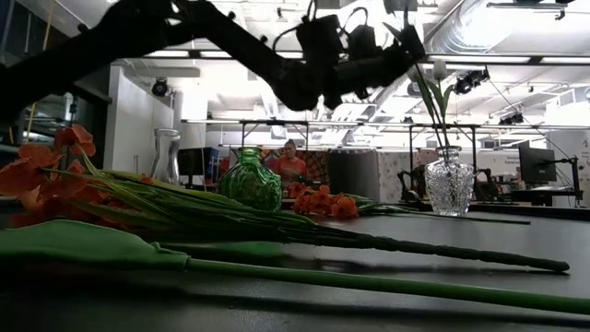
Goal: Sort flowers into vase by color
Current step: Put the white flower into the right transparent vase
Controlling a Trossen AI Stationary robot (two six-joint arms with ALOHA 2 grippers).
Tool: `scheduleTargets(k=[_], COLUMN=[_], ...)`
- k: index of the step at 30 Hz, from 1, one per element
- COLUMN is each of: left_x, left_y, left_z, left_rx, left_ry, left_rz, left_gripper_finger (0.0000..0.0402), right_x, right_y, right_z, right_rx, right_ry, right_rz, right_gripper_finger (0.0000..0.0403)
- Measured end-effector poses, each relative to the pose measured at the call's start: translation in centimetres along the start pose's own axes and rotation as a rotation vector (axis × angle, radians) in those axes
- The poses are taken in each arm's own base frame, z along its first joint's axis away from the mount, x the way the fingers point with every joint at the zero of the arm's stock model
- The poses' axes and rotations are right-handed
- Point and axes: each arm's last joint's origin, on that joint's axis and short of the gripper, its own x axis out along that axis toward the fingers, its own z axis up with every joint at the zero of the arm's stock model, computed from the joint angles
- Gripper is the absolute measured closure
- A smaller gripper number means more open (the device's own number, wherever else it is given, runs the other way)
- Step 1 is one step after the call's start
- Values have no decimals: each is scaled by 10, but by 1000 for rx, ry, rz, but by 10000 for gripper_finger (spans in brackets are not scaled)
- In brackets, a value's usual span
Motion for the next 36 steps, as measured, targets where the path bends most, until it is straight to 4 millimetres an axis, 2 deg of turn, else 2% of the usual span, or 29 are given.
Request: scheduleTargets(k=[10,19,23,28,32,36], left_x=[2,0,0,-1,1,3], left_y=[3,3,2,1,3,11], left_z=[-22,-29,-34,-35,-24,2], left_rx=[62,-48,-80,-146,-140,-69], left_ry=[101,175,227,282,383,516], left_rz=[15,22,-14,-123,-180,-178], left_gripper_finger=[401,380,348,289,243,215], right_x=[0,0,0,0,0,-1], right_y=[0,0,0,0,0,0], right_z=[-3,-4,-5,-7,-7,-4], right_rx=[-10,-14,-18,-17,-16,-18], right_ry=[31,42,53,70,68,54], right_rz=[0,0,0,-1,-1,0], right_gripper_finger=[231,231,231,231,231,231])
